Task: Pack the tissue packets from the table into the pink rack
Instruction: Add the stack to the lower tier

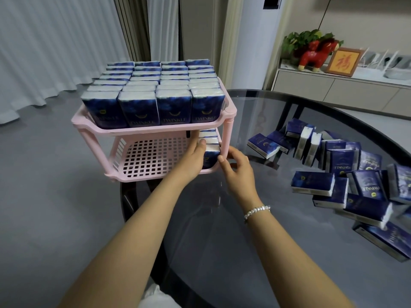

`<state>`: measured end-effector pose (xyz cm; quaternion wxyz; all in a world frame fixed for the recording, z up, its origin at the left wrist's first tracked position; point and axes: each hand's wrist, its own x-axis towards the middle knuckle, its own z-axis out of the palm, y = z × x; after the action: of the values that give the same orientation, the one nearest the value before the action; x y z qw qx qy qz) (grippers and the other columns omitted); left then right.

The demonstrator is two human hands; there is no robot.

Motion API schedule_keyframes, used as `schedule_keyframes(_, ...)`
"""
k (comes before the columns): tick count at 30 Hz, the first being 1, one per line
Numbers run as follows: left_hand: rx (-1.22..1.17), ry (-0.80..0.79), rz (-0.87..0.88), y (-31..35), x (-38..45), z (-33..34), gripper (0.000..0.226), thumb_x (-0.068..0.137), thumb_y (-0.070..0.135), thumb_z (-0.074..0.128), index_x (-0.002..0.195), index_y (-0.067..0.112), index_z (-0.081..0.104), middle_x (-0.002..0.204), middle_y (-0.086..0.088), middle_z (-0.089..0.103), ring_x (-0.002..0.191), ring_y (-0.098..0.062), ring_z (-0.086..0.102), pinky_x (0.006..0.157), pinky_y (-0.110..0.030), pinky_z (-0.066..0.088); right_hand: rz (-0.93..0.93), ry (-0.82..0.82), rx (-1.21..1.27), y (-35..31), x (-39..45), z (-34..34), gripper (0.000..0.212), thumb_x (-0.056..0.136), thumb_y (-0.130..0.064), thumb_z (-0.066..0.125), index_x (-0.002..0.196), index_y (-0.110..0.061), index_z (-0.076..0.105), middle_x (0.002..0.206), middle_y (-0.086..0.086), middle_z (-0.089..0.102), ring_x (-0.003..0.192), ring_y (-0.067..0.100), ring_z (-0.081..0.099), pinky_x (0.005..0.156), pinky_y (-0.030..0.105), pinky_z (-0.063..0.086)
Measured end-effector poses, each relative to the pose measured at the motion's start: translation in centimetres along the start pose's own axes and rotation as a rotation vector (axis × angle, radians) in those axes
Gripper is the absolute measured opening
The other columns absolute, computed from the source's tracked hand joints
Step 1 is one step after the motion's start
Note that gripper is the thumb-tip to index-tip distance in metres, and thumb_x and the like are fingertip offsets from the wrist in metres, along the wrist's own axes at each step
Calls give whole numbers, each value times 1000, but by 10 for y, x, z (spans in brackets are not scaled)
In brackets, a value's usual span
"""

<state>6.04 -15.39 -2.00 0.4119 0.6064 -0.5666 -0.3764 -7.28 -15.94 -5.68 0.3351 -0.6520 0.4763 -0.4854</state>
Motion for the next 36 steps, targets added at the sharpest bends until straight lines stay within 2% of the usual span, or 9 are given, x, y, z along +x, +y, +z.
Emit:
schedule_keyframes(3,-3,14,-71,7,2,3,55,103,31,26,150,35,-4,160,3,7,145,-19,13,116,-36,11,13,-25,38,0,1,0,27,92,-22,55,118,-30,57,102,-24,54,112,13,45,87,19,43)
schedule_keyframes(6,-370,24,-103,12,3,11,53,103,15,29,150,29,10,147,-1,39,129,-20,45,111,-34,33,33,-47,69,3,3,-1,29,92,-24,56,118,-36,55,107,-16,58,114,16,46,94,34,46)
schedule_keyframes(9,-418,15,-93,12,3,15,49,103,8,28,148,25,20,140,-1,45,120,-17,50,105,-30,37,55,-21,79,7,5,0,32,90,-32,56,121,-36,57,116,-10,63,115,20,50,95,42,47)
schedule_keyframes(12,-340,24,-109,14,7,16,55,103,12,29,151,30,9,142,5,38,125,-13,44,109,-29,33,95,-2,76,7,6,0,31,91,-28,57,122,-32,59,115,-7,65,113,17,49,96,36,46)
schedule_keyframes(20,-231,135,-55,18,-7,17,52,102,25,36,150,32,18,134,11,40,119,-7,38,99,-25,30,87,16,38,-6,0,-4,26,91,-23,57,116,-25,62,105,-18,57,112,12,46,86,19,40)
schedule_keyframes(25,-144,263,-17,14,-26,15,58,98,23,48,149,21,21,148,-1,35,135,-17,36,99,-21,29,97,-1,65,-10,-11,-9,30,90,-25,58,120,-29,60,112,-16,62,114,13,53,95,35,47)
schedule_keyframes(27,-71,330,-18,18,-39,17,58,96,21,51,147,16,25,149,-3,32,136,-17,32,99,-17,26,120,10,85,-15,-21,-15,33,90,-27,58,123,-30,58,114,-17,61,115,9,52,96,31,46)
schedule_keyframes(31,129,503,154,20,-65,27,42,89,13,62,128,5,49,134,-13,37,126,-27,40,109,-34,32,142,46,48,-27,-39,-43,37,90,-28,59,127,-25,55,119,-14,54,112,3,49,95,22,42)
schedule_keyframes(36,109,456,205,44,-86,49,19,87,15,63,106,12,59,108,8,41,104,-23,52,94,-45,46,92,107,-29,-36,-58,-85,25,90,-23,59,116,-25,61,111,-11,57,105,6,55,79,9,40)
